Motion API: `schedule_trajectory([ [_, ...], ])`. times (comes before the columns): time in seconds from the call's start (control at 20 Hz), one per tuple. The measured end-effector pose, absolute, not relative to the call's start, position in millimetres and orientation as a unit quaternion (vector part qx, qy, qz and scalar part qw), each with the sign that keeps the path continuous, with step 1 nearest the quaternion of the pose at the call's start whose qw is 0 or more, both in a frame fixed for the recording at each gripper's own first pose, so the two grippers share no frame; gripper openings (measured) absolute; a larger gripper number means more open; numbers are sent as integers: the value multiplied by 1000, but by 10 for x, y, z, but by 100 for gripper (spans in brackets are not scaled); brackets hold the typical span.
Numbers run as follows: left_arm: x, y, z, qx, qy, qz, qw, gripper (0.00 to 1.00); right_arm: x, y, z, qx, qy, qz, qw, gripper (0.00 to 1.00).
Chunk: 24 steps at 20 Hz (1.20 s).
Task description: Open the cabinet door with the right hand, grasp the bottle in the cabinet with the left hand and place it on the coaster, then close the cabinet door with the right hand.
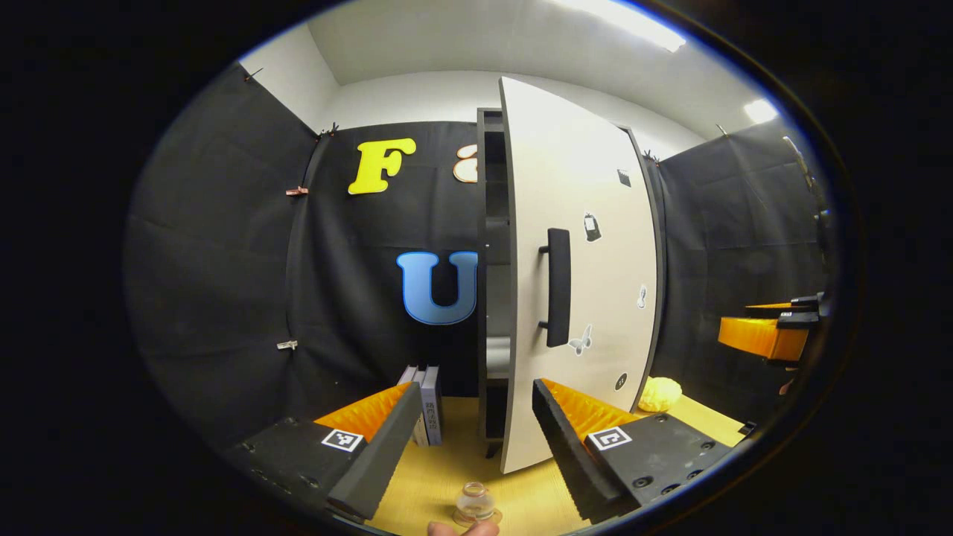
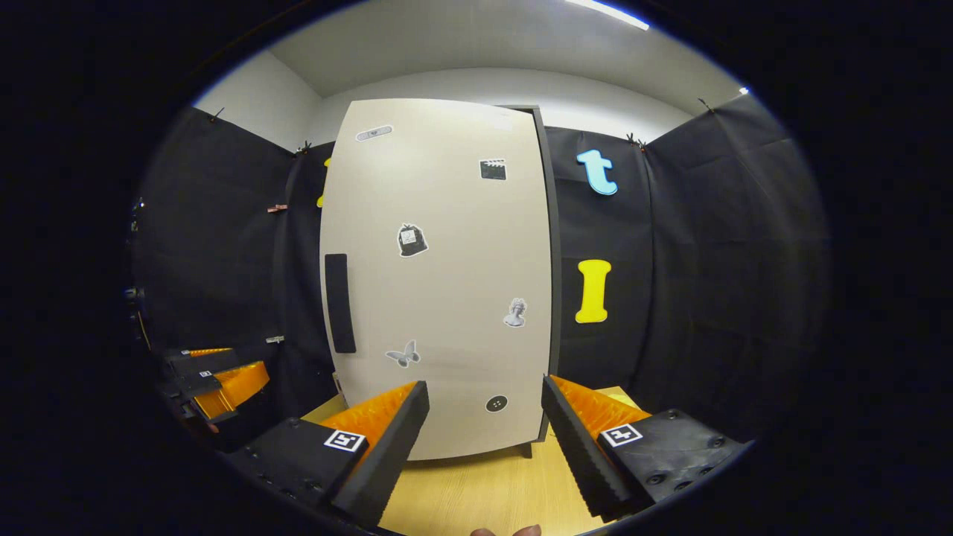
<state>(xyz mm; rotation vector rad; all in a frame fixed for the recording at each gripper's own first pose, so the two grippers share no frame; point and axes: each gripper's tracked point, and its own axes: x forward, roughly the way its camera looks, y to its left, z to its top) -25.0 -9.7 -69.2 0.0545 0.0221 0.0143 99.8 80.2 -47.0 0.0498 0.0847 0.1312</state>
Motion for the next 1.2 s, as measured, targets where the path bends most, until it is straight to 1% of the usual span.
schedule_trajectory([
  [0.5, -278, -126, -503, 26, 3, 19, 999, 94, 997, 623, -440, -1, 27, 30, 999, 98],
  [1.2, -315, -222, -546, 30, 7, 6, 1000, 94, 995, 576, -465, 5, 30, 19, 999, 98],
])
